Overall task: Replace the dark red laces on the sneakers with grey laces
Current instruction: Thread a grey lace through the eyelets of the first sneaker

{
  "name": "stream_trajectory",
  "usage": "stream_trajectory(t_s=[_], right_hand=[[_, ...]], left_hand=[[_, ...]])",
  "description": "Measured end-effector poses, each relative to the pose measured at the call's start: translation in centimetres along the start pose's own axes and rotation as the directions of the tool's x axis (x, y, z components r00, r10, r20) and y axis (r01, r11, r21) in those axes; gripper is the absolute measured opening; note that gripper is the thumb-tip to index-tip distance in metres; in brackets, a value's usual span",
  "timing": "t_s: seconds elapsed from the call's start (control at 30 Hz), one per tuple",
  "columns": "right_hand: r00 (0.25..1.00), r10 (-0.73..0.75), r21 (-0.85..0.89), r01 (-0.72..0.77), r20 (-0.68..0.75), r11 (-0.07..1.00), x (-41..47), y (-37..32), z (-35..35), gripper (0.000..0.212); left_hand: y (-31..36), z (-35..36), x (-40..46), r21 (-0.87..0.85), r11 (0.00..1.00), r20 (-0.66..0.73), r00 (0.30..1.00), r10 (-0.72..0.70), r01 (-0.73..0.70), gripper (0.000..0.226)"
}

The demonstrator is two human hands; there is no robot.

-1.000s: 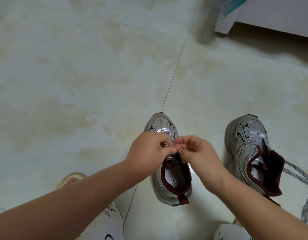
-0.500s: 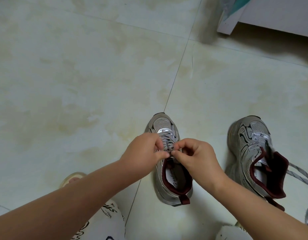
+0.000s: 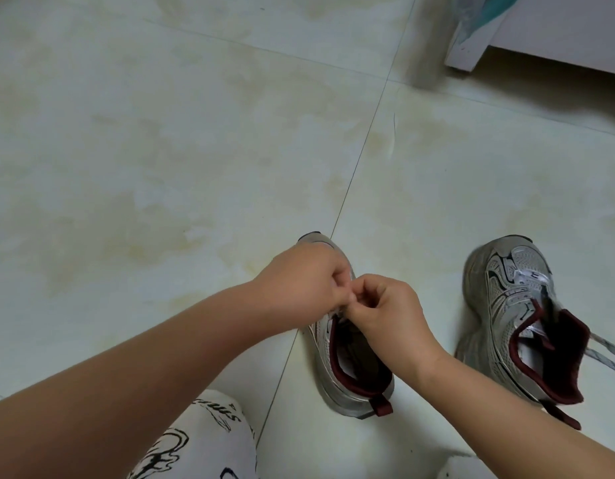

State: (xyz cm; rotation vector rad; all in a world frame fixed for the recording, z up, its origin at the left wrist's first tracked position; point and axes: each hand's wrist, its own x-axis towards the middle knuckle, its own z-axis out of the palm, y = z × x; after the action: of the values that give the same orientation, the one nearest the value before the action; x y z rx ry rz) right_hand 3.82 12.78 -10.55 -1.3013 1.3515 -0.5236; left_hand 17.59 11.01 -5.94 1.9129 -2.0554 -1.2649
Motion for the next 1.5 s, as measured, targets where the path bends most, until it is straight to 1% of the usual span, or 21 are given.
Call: stream_trajectory(t_s=[0.07,0.13,0.23,0.3,0.37,0.4,0.43,0.47,0.5,0.53,0.57,0.6,0.63,0.73,0.77,0.83,0.93,1.03,1.17,1.3,1.5], right_hand=[[0.999,0.006,0.002,-0.006,0.041,1.000,0.0,0.0,-0.2,0.032],[0.995,0.019,0.012,-0.021,0.096,1.000,0.0,0.1,-0.4,0.024],[0.987,0.036,0.026,-0.041,0.155,0.999,0.0,0.0,-0.6,0.028],[0.981,0.046,0.040,-0.055,0.188,0.998,0.2,-0.2,-0.8,0.022],[0.982,0.060,0.069,-0.073,0.178,0.995,0.3,-0.2,-0.8,0.024],[0.983,0.071,0.078,-0.085,0.169,0.993,0.4,-0.2,-0.7,0.027],[0.984,0.081,0.080,-0.094,0.161,0.992,0.4,-0.2,-0.7,0.029],[0.983,0.090,0.077,-0.103,0.157,0.992,0.5,-0.2,-0.6,0.029],[0.982,0.101,0.076,-0.114,0.157,0.991,0.5,-0.1,-0.6,0.028],[0.981,0.112,0.080,-0.126,0.160,0.989,0.5,0.0,-0.6,0.026],[0.979,0.122,0.096,-0.139,0.163,0.986,0.6,0.0,-0.6,0.023],[0.978,0.128,0.124,-0.150,0.167,0.981,0.6,0.0,-0.7,0.015],[0.976,0.131,0.167,-0.160,0.173,0.973,0.6,-0.1,-0.8,0.009],[0.970,0.135,0.270,-0.187,0.201,0.944,0.5,-0.4,-1.1,0.024],[0.970,0.138,0.271,-0.190,0.201,0.944,0.4,-0.5,-1.1,0.027],[0.969,0.150,0.248,-0.197,0.196,0.949,0.4,-0.4,-1.2,0.029],[0.967,0.160,0.226,-0.204,0.197,0.953,0.5,-0.4,-1.4,0.031],[0.969,0.128,0.203,-0.172,0.213,0.964,0.3,-0.5,-1.6,0.038],[0.984,0.056,0.062,-0.067,0.168,0.996,0.0,-0.3,-0.8,0.042],[0.996,-0.009,0.005,0.009,0.091,1.000,-0.1,0.1,-0.2,0.034],[0.994,-0.103,-0.146,0.108,0.044,0.983,-0.6,0.1,0.3,0.031]], left_hand=[[0.1,0.0,0.4,-0.051,0.998,-0.053,0.998,0.043,-0.046,0.008],[-0.1,0.1,0.8,-0.116,0.992,-0.088,0.995,0.040,-0.050,0.006],[-0.6,0.1,1.3,-0.269,0.963,-0.128,0.992,-0.011,-0.024,0.014],[-0.8,0.4,1.5,-0.353,0.935,-0.144,0.989,-0.035,-0.018,0.018],[-0.7,1.0,1.5,-0.355,0.934,-0.178,0.984,-0.032,-0.034,0.009],[-0.6,1.4,1.5,-0.292,0.956,-0.252,0.967,-0.040,-0.036,0.019],[-0.9,1.9,1.5,-0.206,0.978,-0.369,0.928,-0.051,-0.028,0.036],[-1.2,2.1,1.3,-0.116,0.993,-0.517,0.855,-0.040,-0.024,0.048],[-1.6,2.2,1.0,-0.022,0.999,-0.657,0.754,0.013,-0.036,0.050],[-2.0,2.4,0.6,0.065,0.997,-0.743,0.665,0.083,-0.052,0.045],[-2.4,2.7,0.2,0.120,0.990,-0.773,0.618,0.144,-0.080,0.038],[-2.7,3.2,-0.2,0.145,0.983,-0.761,0.622,0.186,-0.116,0.031],[-3.1,3.8,-0.5,0.142,0.977,-0.720,0.660,0.212,-0.160,0.029],[-3.7,5.0,-1.1,0.022,0.962,-0.459,0.852,0.250,-0.270,0.034],[-3.6,5.1,-1.2,-0.063,0.962,-0.383,0.897,0.223,-0.266,0.032],[-3.3,5.0,-1.2,-0.213,0.956,-0.316,0.940,0.127,-0.201,0.021],[-2.9,4.9,-1.3,-0.372,0.922,-0.314,0.949,-0.016,-0.107,0.008],[-2.9,5.1,-1.4,-0.557,0.828,-0.290,0.949,-0.122,-0.063,0.022],[-2.9,5.4,-1.3,-0.680,0.733,-0.237,0.943,-0.233,0.010,0.018],[-2.7,5.5,-1.2,-0.753,0.657,-0.206,0.931,-0.300,0.045,0.022],[-2.7,5.6,-1.1,-0.711,0.703,-0.269,0.926,-0.266,-0.005,0.024]])
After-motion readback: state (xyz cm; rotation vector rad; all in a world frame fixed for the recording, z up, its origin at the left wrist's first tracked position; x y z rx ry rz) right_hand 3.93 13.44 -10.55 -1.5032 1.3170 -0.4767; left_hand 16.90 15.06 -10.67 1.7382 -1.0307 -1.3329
